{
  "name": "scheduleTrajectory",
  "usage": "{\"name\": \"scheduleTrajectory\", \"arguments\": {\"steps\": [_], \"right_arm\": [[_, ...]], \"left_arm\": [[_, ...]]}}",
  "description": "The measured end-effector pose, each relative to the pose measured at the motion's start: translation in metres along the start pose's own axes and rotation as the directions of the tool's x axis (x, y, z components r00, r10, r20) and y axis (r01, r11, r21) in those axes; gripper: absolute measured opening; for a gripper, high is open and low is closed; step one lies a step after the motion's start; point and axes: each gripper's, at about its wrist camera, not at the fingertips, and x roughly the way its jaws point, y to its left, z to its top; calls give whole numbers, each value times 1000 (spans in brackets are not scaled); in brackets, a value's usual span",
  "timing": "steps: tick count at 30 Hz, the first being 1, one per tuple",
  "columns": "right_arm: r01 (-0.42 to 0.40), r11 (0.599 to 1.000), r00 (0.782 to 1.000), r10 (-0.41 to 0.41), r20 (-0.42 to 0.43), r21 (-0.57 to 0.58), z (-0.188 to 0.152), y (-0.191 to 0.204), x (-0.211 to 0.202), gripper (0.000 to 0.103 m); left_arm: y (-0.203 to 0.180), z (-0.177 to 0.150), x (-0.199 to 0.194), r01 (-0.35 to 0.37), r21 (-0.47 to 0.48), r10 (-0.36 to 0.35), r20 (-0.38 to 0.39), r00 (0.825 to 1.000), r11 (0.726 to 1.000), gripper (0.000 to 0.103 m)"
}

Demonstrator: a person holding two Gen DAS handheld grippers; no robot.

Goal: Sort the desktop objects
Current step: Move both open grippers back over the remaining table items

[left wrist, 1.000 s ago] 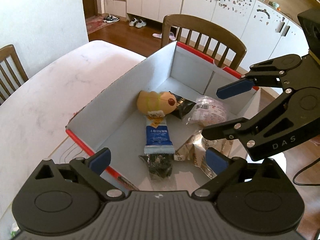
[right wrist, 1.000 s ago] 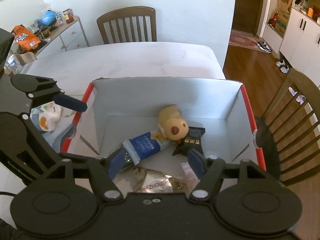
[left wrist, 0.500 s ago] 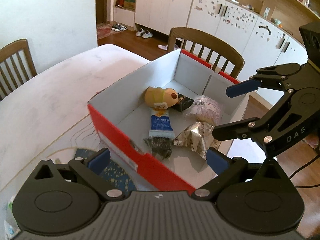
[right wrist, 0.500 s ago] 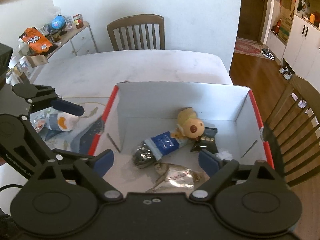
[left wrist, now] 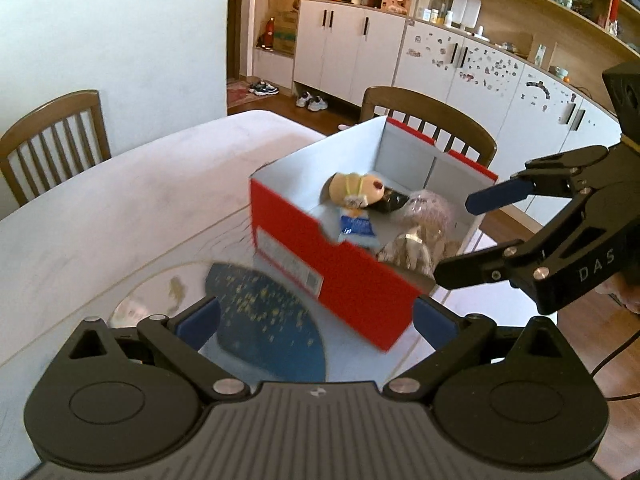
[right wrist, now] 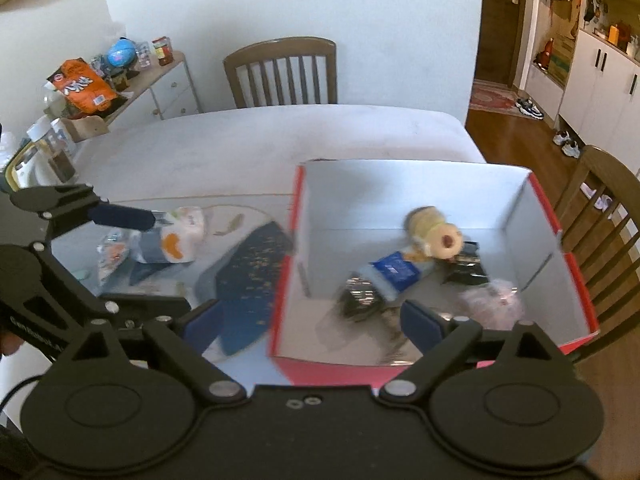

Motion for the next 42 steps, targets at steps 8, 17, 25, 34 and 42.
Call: {"name": "scheduleTrajectory", "arguments": {"steps": [8, 17, 25, 34, 42], "right_arm": [[-16, 1000, 1000, 16, 13, -16, -6, 54, 6, 95], [-55, 997, 998, 55, 0, -61, -6, 110, 22, 95], [-88, 993, 996, 87, -10, -84, -2, 147, 39, 95], [-108, 988, 994, 107, -13, -108, -1, 175, 56, 95], [-90, 989, 996, 88, -24, -117, -1, 188, 75, 94]], "left_arm": [[20, -43, -38, -35, -5, 36, 24, 999, 999, 103], [59, -87, -73, -96, -63, 98, 31, 995, 993, 103], [95, -114, -95, -161, -112, 166, 30, 986, 981, 103], [128, -141, -106, -204, -164, 209, 15, 978, 965, 103], [154, -159, -110, -231, -179, 235, -1, 972, 956, 103]]}}
